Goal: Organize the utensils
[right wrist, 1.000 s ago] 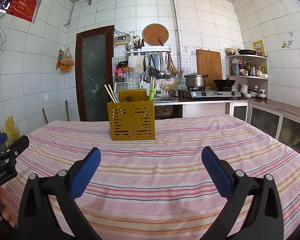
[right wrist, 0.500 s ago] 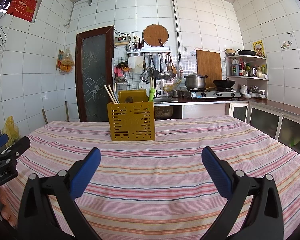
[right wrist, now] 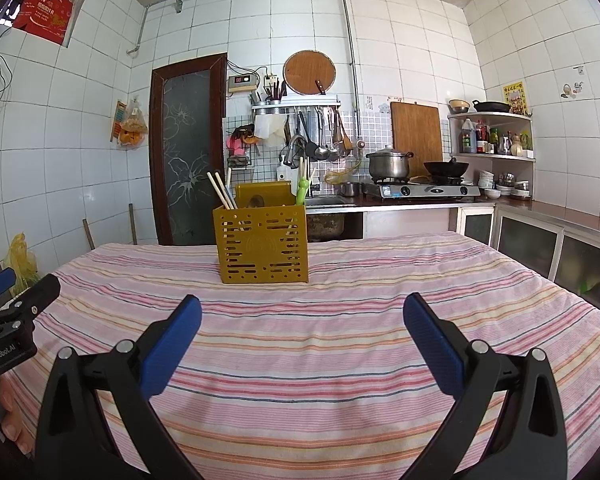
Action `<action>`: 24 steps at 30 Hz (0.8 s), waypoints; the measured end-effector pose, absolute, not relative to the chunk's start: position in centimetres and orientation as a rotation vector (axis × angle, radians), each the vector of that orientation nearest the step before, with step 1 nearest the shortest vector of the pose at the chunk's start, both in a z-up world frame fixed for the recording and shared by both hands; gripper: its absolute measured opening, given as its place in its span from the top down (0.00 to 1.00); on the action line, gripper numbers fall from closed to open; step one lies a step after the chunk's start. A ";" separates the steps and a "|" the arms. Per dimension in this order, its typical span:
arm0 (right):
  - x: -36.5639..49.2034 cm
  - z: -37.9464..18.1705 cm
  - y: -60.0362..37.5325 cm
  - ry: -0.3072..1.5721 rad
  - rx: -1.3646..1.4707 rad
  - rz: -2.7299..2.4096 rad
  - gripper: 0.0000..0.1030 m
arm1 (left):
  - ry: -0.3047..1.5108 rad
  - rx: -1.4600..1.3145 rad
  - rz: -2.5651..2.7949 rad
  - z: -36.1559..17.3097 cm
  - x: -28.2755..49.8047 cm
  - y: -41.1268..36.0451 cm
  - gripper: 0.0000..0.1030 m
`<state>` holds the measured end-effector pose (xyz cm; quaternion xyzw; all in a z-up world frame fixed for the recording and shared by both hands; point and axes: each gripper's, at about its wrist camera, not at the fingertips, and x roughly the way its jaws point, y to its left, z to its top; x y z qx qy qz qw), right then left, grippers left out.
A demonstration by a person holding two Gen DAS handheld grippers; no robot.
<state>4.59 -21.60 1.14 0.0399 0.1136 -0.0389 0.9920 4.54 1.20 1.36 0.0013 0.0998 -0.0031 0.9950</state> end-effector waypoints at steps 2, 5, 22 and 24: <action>4.6 1.3 -21.4 0.226 0.079 -0.080 0.04 | 0.201 0.004 -0.006 1.4 4.5 1.2 0.05; 4.5 1.3 -21.4 0.223 0.080 -0.081 0.04 | 0.200 0.005 -0.006 1.4 4.5 1.2 0.05; 4.5 1.2 -21.5 0.222 0.079 -0.081 0.04 | 0.201 0.004 -0.014 1.3 4.5 1.4 0.05; 4.5 1.2 -21.6 0.222 0.080 -0.081 0.04 | 0.200 0.004 -0.014 1.3 4.5 1.4 0.05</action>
